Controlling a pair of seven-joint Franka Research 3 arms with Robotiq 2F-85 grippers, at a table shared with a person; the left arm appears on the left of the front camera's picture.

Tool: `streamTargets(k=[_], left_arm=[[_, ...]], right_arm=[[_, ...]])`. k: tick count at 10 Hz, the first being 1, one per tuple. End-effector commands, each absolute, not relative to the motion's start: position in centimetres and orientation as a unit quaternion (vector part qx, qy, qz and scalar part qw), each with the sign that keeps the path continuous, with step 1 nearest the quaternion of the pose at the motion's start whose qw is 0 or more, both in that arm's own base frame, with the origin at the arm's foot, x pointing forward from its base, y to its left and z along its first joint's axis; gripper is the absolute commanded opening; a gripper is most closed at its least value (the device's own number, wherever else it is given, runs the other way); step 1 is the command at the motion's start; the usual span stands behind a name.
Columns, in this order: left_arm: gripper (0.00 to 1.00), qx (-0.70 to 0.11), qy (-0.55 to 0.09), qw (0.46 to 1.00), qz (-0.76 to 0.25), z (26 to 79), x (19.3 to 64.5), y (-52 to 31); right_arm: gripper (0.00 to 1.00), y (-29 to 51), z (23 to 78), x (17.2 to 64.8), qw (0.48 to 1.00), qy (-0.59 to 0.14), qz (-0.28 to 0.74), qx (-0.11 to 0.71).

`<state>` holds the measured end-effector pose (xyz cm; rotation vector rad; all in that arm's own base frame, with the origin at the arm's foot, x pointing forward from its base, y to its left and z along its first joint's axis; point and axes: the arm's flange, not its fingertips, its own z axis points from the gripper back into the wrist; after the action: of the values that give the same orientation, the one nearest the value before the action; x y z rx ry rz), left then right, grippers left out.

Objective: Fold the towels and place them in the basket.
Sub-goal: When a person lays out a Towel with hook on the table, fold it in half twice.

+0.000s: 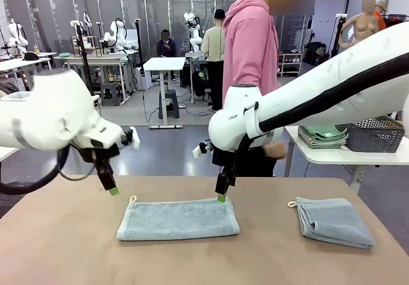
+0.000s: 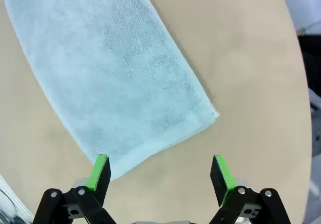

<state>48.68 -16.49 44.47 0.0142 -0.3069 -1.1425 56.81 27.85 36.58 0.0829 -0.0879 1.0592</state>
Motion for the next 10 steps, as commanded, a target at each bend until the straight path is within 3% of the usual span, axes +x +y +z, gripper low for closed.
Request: streamTargets(k=[1, 5, 8, 10], left_arm=[[1.00, -0.014, -0.157, 0.860, -0.485, 50.1, 42.6, -15.3], [1.00, 0.001, -0.172, 0.883, -0.437, 59.2, 35.4, -14.8], [1.00, 0.030, -0.172, 0.892, -0.417, 64.9, 32.3, -13.4], [1.00, 0.007, -0.188, 0.910, -0.370, 68.3, 30.4, -11.8]], right_arm=[[1.00, 27.4, 37.0, 53.3, 0.910, -0.094, 0.398, 0.058], [1.00, 27.3, 35.1, 50.6, 0.951, -0.116, 0.281, 0.053], [1.00, 26.5, 33.8, 49.9, 0.955, -0.086, 0.276, 0.061], [1.00, 25.9, 32.5, 50.5, 0.980, -0.044, 0.186, 0.059]])
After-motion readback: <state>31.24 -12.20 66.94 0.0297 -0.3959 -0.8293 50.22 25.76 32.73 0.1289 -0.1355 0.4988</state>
